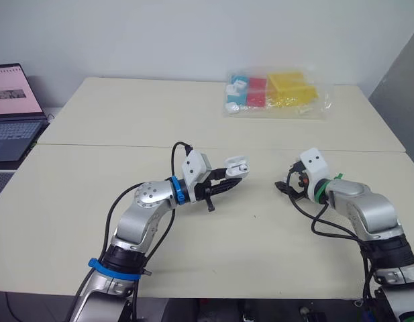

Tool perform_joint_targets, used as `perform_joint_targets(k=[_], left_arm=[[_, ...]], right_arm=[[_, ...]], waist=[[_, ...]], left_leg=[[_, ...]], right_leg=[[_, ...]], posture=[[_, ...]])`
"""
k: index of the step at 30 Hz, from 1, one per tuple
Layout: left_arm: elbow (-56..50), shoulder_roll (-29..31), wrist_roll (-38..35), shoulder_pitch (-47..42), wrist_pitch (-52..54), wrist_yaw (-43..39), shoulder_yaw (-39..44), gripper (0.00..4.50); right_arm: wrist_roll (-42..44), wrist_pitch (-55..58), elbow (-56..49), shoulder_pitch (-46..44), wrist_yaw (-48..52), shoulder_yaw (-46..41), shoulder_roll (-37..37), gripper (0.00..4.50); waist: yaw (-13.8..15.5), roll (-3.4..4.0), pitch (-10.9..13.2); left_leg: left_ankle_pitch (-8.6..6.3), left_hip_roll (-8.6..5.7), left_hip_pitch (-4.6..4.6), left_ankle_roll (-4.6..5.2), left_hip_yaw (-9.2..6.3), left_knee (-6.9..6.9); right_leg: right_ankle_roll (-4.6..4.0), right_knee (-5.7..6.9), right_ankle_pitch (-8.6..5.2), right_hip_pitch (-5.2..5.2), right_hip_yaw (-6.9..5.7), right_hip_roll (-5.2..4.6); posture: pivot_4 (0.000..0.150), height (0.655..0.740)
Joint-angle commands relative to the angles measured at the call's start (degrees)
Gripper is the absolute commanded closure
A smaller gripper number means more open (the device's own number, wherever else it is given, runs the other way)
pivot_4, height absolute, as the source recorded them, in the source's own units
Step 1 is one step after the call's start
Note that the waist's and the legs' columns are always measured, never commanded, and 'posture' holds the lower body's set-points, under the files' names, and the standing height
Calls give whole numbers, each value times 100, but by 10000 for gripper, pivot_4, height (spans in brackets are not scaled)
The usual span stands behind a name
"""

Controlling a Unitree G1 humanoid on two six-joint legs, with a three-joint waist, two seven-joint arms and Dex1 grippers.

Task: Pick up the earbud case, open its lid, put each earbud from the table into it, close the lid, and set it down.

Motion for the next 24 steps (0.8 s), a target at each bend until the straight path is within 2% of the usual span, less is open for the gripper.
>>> perform_joint_targets(k=[1, 6, 9, 18, 22, 24], left_arm=[[-260, 0, -87, -45, -28, 29, 81, 36892], [-278, 8, -100, -42, -8, 29, 62, 36892], [-268, 16, -83, -49, -17, 14, 39, 36892], [-281, 31, -60, -24, -36, 11, 28, 36892], [-294, 39, -59, -8, -34, 6, 19, 36892], [-329, 52, -53, 30, -35, 5, 8, 36892]], right_arm=[[208, -44, -12, -84, 107, -351, 196, 0], [-116, -257, 74, 58, 226, -107, 103, 0], [-196, -203, 115, 59, 207, -82, 146, 8759], [-249, -196, 39, 137, 442, 58, 3, 40330], [-211, -225, -168, 160, 829, 200, -247, 40723], [-25, -290, -514, 270, 1482, 322, -665, 40723]], waist=[[-1, 0, 0], [-2, 0, 0], [-2, 0, 0], [3, 0, 0], [9, 0, 0], [14, 1, 0]], left_leg=[[0, 0, 0, 0, 0, 0], [0, 0, 1, 0, 1, 1], [0, 0, 2, 0, 1, 1], [0, -1, 7, 0, 1, 4], [0, -2, 6, 0, 1, 4], [0, -2, 4, 0, 1, 2]], right_leg=[[0, 2, 0, 0, 0, 0], [0, 4, 0, 1, 0, 0], [0, 4, 0, 1, 0, 0], [1, 5, 1, 7, -1, -1], [1, 4, 1, 8, -1, -2], [1, 1, 1, 6, -1, -2]], posture=[[1500, 7354], [1500, 7354], [1500, 7354], [1500, 7354], [1500, 7354], [1500, 7354]])
